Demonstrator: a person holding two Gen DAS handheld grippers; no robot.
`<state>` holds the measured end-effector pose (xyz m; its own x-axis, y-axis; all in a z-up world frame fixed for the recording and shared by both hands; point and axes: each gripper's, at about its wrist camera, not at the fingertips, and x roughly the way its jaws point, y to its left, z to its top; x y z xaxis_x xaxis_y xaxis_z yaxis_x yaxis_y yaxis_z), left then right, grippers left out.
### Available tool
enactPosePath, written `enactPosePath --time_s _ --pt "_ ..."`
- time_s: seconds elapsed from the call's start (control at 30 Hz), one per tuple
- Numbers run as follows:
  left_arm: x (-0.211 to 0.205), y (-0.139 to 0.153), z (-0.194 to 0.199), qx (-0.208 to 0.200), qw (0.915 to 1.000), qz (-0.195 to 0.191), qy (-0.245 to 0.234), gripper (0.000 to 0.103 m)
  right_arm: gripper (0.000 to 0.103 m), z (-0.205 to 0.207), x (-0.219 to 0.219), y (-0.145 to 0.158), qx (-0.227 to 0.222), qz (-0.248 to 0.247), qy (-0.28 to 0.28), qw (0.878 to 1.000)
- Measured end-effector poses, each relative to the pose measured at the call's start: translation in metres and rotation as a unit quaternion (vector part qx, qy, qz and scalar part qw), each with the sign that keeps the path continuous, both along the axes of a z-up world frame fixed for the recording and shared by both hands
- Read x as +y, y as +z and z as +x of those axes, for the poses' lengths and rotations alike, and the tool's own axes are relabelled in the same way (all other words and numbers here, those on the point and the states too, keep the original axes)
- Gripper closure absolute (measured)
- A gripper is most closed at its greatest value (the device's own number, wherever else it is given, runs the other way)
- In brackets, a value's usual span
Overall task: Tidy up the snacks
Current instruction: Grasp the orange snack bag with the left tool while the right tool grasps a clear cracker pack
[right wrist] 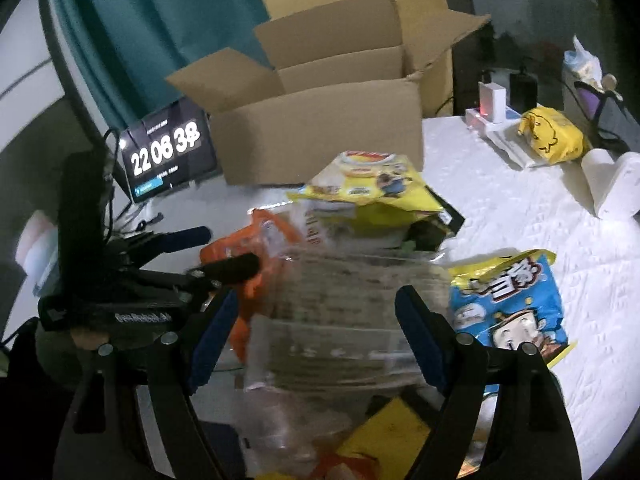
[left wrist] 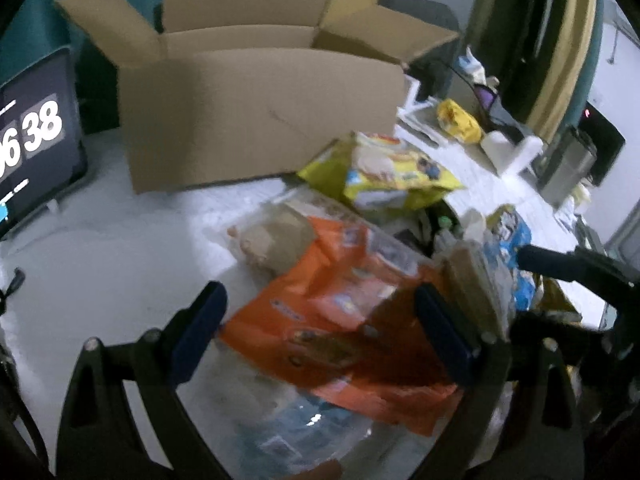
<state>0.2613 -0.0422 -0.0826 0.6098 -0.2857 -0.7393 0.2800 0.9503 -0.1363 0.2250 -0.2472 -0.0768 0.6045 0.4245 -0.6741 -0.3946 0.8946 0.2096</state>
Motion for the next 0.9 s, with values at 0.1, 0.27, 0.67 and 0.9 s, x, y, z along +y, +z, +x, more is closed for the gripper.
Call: enactPosePath --time_s 0.1,0.27,0.67,0.9 --pt "0.004 -0.004 0.004 0.011 0.9998 -0.015 -0.005 0.009 0.02 0.0 0.01 -0.006 -0.012 -0.053 -0.017 0.998" --pt "0.001 -0.007 0.004 0.017 0.9995 -0.017 -0.02 0.009 0.02 -0.001 0.02 -0.027 0.005 -0.116 -0.028 0.993" --pt "-0.015 -0.006 0.002 0.023 0.9984 -0.004 -0.052 0.041 0.063 -0.018 0.009 -0.021 -0.062 -0.13 -0.034 0.989" --pt "-0.026 -0.002 -0.001 0.018 0.9979 -0.005 -0.062 0.057 0.079 -0.017 -0.022 0.002 -0.06 -0.044 -0.041 0.996"
